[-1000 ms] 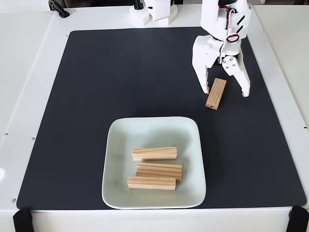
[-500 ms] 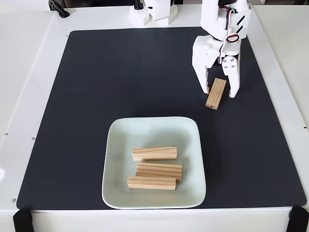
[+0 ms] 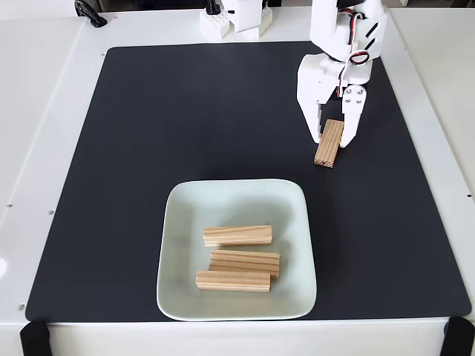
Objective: Pick up the wooden block and place them on the plate.
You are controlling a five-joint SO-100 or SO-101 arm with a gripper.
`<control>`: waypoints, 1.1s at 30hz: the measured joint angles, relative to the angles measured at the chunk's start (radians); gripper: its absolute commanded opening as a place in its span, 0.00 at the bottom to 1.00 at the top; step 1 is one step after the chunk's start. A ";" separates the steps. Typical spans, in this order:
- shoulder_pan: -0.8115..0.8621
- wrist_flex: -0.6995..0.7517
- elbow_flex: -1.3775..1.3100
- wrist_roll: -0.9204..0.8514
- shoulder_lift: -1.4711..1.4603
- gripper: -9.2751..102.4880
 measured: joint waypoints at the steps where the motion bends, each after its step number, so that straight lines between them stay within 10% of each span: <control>1: 0.000 -0.021 0.008 0.025 0.021 0.08; 22: 0.229 -0.528 0.577 0.494 0.954 0.08; 33: 0.480 -0.423 0.482 0.508 0.741 0.08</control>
